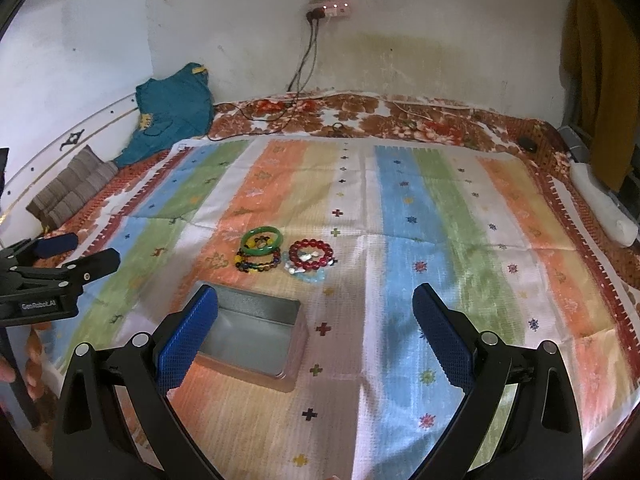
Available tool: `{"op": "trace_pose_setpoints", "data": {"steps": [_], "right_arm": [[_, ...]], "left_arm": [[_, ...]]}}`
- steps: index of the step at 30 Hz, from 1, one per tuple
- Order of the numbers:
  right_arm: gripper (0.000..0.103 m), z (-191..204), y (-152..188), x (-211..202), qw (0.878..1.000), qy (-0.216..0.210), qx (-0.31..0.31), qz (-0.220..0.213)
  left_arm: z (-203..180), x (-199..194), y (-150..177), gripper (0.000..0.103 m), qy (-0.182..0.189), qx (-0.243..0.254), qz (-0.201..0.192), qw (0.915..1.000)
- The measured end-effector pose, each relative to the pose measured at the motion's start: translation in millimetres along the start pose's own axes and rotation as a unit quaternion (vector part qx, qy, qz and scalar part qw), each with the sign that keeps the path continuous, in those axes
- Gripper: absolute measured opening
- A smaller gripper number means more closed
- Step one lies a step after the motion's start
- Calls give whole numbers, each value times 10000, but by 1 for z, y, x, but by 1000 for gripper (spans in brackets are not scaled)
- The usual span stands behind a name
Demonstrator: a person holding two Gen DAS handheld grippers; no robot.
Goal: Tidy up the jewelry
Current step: 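Lower the left tool over the green bangle while the right tool lowers over the red bracelet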
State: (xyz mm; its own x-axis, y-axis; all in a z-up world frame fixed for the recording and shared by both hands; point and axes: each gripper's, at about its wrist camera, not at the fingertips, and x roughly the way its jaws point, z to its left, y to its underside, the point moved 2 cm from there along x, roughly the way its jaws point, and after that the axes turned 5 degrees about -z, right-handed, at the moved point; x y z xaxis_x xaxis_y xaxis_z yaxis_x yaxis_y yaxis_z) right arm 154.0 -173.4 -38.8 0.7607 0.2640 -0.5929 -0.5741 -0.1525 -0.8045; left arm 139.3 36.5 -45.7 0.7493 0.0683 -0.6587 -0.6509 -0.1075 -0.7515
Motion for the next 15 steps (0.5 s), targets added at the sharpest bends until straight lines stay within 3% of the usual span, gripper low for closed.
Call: {"op": "trace_pose_setpoints", "data": {"steps": [6,15], "right_arm": [[99,-9,-4,17,9993,-111,267,236],[99,-9,-11,42,9990,-51,173,413]], "left_arm": [[0,17,-4,97,-7,-4,104,9999],[1,41,-13,97,-73,-51,215,9997]]}}
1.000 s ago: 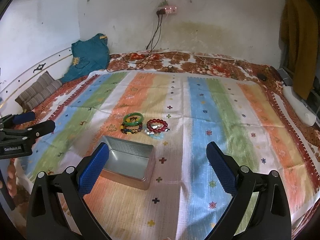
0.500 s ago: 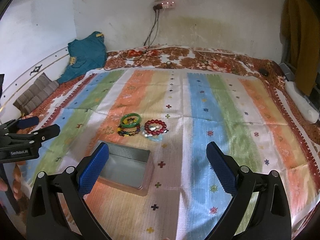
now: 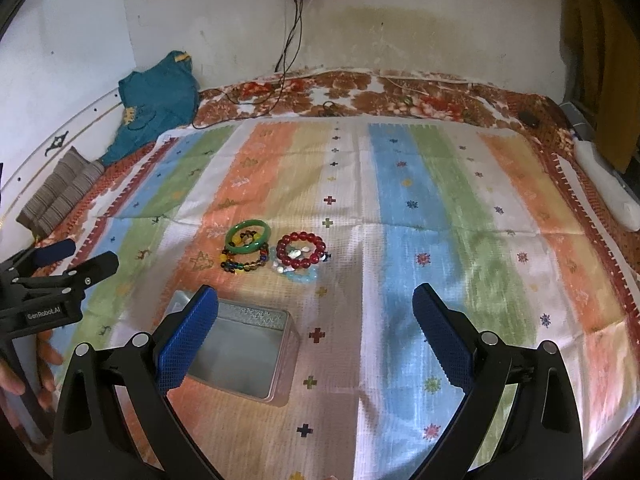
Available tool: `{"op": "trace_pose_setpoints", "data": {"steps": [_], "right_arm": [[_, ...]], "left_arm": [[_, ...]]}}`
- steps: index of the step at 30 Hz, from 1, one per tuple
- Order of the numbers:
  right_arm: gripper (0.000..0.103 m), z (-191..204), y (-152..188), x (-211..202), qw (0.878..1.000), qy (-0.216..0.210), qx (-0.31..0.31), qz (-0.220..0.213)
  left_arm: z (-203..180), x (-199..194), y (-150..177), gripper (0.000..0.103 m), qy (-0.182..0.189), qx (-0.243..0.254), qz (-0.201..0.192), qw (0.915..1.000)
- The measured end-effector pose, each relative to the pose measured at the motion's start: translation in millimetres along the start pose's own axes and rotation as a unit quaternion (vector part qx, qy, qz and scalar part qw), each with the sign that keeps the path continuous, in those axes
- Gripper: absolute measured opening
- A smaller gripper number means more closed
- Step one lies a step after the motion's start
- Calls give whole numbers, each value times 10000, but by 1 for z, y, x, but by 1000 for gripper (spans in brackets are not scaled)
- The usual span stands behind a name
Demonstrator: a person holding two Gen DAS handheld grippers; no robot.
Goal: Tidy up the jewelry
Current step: 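Lower the left tool over the green bangle while the right tool lowers over the red bracelet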
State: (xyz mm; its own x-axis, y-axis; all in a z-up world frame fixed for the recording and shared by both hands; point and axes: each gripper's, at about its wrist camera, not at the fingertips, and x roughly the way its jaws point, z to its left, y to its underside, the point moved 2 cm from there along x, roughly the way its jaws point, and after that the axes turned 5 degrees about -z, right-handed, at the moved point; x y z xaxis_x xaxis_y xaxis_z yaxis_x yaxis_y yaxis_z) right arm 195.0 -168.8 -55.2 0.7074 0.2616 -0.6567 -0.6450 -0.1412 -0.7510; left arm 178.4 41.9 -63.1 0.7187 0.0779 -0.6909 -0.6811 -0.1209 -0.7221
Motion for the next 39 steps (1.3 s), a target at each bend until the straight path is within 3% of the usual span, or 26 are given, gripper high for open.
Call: {"op": "trace_pose_setpoints", "data": {"steps": [23,39], "right_arm": [[99,-4,-12,66,9987,143,-133,473],[99,-11,-14,116,9966,81,20,823]], "left_arm": [[-3,72,-21,97,-52,218,425,9988],[6,133,-27,97,190,92,920,9955]]}}
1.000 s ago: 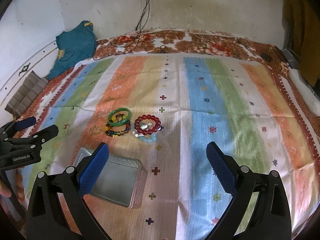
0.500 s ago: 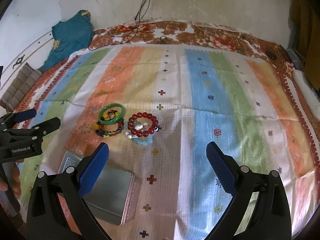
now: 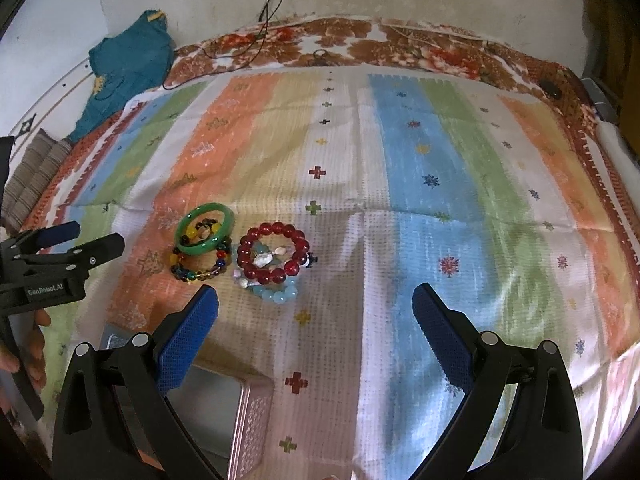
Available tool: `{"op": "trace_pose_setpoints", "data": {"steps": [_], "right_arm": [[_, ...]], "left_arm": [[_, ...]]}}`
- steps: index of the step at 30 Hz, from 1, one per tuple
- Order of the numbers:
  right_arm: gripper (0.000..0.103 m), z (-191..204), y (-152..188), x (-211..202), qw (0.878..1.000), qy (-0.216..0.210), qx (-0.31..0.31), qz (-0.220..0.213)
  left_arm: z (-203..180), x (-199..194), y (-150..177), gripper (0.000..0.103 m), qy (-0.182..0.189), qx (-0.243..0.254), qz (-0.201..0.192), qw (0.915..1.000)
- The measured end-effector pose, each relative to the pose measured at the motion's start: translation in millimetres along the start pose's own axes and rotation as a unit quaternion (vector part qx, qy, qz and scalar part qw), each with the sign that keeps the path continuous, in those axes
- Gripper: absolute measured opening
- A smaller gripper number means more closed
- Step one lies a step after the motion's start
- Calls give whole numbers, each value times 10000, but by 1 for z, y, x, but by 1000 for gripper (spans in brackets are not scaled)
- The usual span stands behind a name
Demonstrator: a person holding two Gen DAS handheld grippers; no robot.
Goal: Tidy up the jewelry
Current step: 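Lower the left tool over the green bangle while the right tool lowers over the red bracelet, then close the left tool on the green bangle while the right tool grasps the red bead bracelet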
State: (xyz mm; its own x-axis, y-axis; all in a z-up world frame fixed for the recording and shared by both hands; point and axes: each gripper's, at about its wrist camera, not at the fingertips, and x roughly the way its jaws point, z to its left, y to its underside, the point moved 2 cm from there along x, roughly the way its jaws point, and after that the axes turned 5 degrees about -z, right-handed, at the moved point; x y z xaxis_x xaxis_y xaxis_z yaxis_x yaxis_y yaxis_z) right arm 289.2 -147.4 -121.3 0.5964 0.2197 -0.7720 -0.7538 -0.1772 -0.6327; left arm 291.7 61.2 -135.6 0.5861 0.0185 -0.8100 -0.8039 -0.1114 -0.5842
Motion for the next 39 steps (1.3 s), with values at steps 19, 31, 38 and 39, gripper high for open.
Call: {"op": "trace_pose_setpoints", "data": {"steps": [19,31,38,39], "right_arm": [[98,-2,-11,50,9987,36,119,491],[78,-2,-10,77,9969,83,113,774],[65,-3,-7,89,9957,54,109,915],[63,-2,-7,89,9958,39,108,912]], "left_arm": [[3,49,-13,92,175,-9,399,9991],[-1,71,-10,78,350,54,518,9980],[-2,76,-12,64,575,19,523,9970],[-2,76,-12,64,563,30,520,9971]]}}
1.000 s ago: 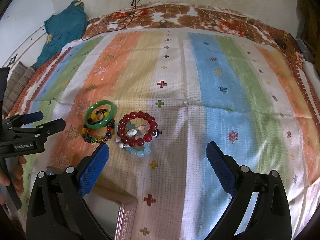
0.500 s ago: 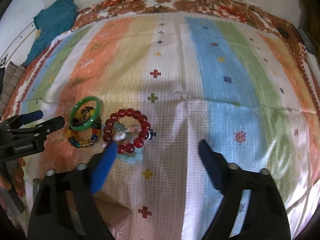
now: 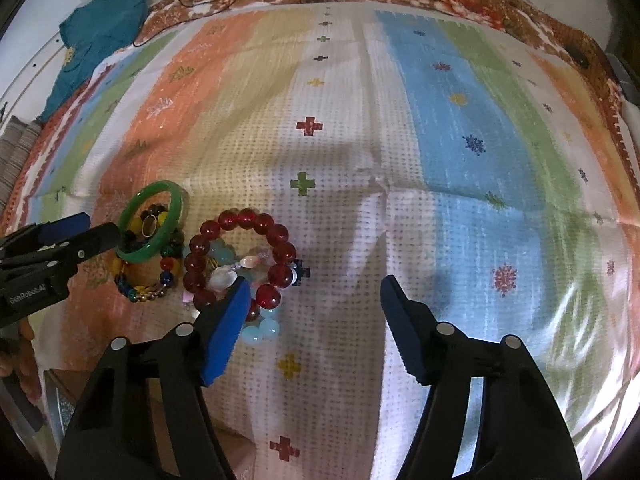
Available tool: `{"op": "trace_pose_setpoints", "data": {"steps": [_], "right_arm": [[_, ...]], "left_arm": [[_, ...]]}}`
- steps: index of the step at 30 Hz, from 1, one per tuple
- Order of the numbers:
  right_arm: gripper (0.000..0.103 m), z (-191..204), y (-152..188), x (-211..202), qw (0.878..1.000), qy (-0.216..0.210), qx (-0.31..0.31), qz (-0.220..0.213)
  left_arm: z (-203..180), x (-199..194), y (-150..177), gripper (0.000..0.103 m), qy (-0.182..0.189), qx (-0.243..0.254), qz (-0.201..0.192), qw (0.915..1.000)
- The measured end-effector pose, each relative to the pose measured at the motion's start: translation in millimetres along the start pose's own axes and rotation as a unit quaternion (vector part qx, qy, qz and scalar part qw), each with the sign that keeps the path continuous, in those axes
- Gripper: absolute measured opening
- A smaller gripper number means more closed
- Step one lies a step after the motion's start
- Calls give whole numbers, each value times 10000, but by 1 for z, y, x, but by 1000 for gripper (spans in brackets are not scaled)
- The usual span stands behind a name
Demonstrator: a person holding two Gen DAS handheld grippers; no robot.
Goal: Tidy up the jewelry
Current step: 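Close the left tool on the green bangle while the right tool grasps the red bead bracelet, then lift the green bangle with the left tool while the right tool carries the red bracelet toward the tin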
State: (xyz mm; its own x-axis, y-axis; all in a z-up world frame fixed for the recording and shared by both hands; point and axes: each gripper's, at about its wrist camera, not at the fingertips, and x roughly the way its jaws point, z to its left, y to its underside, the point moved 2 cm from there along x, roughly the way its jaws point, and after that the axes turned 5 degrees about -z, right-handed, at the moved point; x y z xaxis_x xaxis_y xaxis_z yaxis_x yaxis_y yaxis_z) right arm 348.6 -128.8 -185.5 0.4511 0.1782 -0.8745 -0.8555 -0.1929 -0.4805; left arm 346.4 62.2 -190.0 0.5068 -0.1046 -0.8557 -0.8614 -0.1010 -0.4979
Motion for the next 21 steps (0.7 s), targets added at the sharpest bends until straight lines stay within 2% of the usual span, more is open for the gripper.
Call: {"op": "trace_pose_setpoints", "data": {"steps": [2,5,6,8,9,11,15,16,21], "right_arm": [[56,2,-2,1,10000,7,-50,-2],[49,6,-2,5,9999,-50,-115,59],[47,7,-2,7,9998,-66,-145,93],[34,10,-1,9,9996,-121,-197,129],[32,12,-1,10,9996,-128,-223,146],[20,15,0,10,9994,-99,-265,176],[19,19,1,8,9990,-29,-412,161],[14,19,1,7,9990,-5,-424,135],[14,18,0,-6,9984,43,-560,-19]], "left_arm": [[0,2,1,61,-20,2,5,10000],[-2,10,3,50,-76,51,95,9999],[-3,11,3,44,-83,61,116,9999],[-3,13,5,29,-74,43,121,9999],[-4,14,5,14,-65,56,145,9999],[-5,15,6,11,-134,134,158,9997],[-3,13,6,10,-144,84,161,9997],[-2,13,6,9,-155,78,152,9997],[-2,2,2,7,-206,42,74,9998]]}}
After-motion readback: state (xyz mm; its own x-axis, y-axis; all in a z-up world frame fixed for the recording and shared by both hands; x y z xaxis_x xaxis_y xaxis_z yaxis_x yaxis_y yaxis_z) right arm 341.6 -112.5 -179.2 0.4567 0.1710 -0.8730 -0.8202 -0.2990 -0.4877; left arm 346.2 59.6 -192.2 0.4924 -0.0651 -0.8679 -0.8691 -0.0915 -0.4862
